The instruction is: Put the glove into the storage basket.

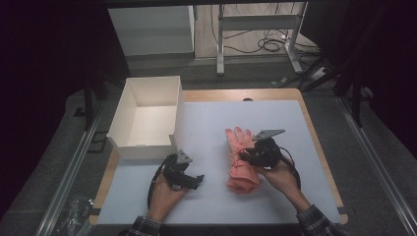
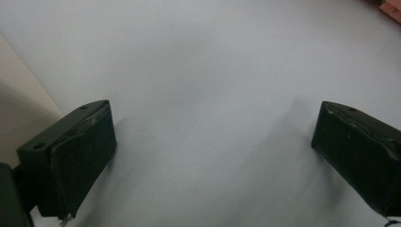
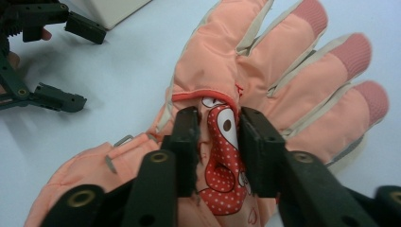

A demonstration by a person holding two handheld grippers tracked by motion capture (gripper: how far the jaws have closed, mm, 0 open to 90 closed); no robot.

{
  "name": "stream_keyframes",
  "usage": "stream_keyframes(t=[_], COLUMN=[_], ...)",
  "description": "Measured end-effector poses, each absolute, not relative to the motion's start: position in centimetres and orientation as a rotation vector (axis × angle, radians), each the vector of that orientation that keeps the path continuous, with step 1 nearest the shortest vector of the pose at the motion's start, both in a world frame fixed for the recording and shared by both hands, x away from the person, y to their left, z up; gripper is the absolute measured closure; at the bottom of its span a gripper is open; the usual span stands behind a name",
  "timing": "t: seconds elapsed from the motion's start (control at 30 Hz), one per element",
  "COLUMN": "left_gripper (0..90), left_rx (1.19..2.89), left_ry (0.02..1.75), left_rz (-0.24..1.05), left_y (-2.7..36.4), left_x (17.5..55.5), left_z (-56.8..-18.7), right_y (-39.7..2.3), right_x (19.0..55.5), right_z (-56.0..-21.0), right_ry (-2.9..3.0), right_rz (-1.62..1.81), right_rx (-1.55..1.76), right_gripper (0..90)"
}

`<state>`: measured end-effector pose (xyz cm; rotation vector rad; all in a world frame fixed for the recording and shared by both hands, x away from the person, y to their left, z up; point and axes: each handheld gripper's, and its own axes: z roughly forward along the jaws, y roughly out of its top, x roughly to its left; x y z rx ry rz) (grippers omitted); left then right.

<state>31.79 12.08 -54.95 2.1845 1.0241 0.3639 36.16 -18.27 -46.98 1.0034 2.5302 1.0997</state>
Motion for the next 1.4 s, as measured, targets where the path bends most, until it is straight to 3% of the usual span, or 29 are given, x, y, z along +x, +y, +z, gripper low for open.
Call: stream_keyframes(t=[0.27,0.67,0.73,0.9,1.03,1.4], left_gripper=[0.5,0.5,0.5,0.5,0.5,0.5], left_rx=[2.191,2.189,2.189,2.194,2.195,2.195], left_ry=[1.021,1.024,1.024,1.021,1.021,1.021], left_rz=[0.364,0.362,0.362,0.362,0.362,0.362], left_y=[12.1,12.1,12.1,12.1,12.1,12.1], left_x=[31.8,31.8,31.8,31.8,31.8,31.8], left_z=[-54.9,-54.9,-54.9,-54.9,-54.9,-54.9], right_y=[-19.1,-24.1,-24.7,-25.6,-25.6,-23.7], right_x=[35.5,35.0,34.9,34.1,33.3,31.7], right_z=[-45.1,-45.6,-46.5,-48.8,-50.3,-52.0], right_ry=[2.483,2.406,2.414,2.462,2.506,2.583], right_rz=[1.127,1.146,1.143,1.159,1.180,1.191], right_rx=[0.949,1.005,1.024,1.038,1.013,0.909], right_gripper=[46.8,43.6,46.6,67.9,77.7,85.1])
